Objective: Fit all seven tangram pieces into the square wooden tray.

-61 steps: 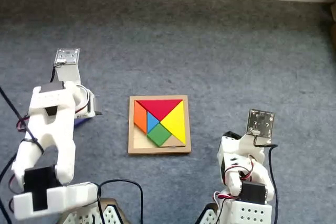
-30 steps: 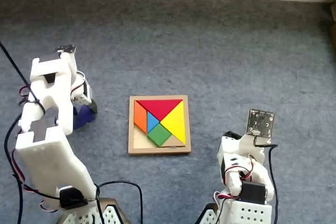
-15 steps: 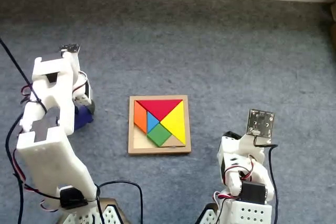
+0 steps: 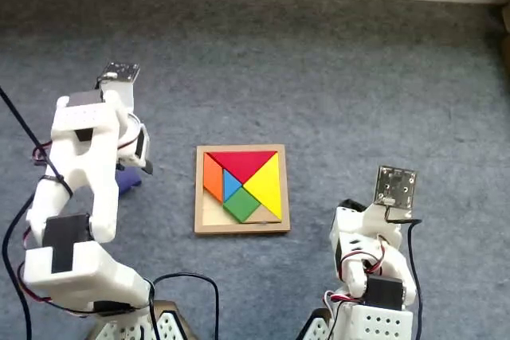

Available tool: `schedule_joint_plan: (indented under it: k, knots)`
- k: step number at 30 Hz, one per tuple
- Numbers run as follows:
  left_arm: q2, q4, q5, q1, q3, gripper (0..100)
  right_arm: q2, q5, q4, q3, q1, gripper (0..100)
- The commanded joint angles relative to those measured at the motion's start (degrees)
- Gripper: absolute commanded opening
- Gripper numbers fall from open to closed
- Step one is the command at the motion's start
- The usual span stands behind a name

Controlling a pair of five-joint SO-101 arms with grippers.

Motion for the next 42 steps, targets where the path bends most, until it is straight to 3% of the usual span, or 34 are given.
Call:
schedule_joint_plan:
  k: [1,7,14,26,30,39,42]
  knots:
    - [0.6,-1.8,-1.2,-2.6,-0.5,23,0.5,-0.2,-0.7,6.3,1.7,0.5]
    - [9.5,-1.1,-8.5,-5.1,-4.9,23,0.3,-0.2,-0.7,6.3,2.7,0.5]
    - [20.0,7.6,-8.9,-5.8,-17.1,23,0.3,-0.1,-0.7,6.3,2.7,0.5]
    - [26.7,12.1,-8.8,-5.4,-26.1,1,0.3,-0.1,-0.7,6.3,2.7,0.5]
    - [25.5,15.0,-8.5,-2.4,-26.0,1,0.3,-0.1,-0.7,6.3,2.7,0.5]
    - [5.6,17.0,5.8,12.3,-18.1,1,0.3,-0.1,-0.7,6.3,2.7,0.5]
    - [-1.5,13.6,11.2,17.9,-13.6,1,0.3,-0.1,-0.7,6.3,2.7,0.5]
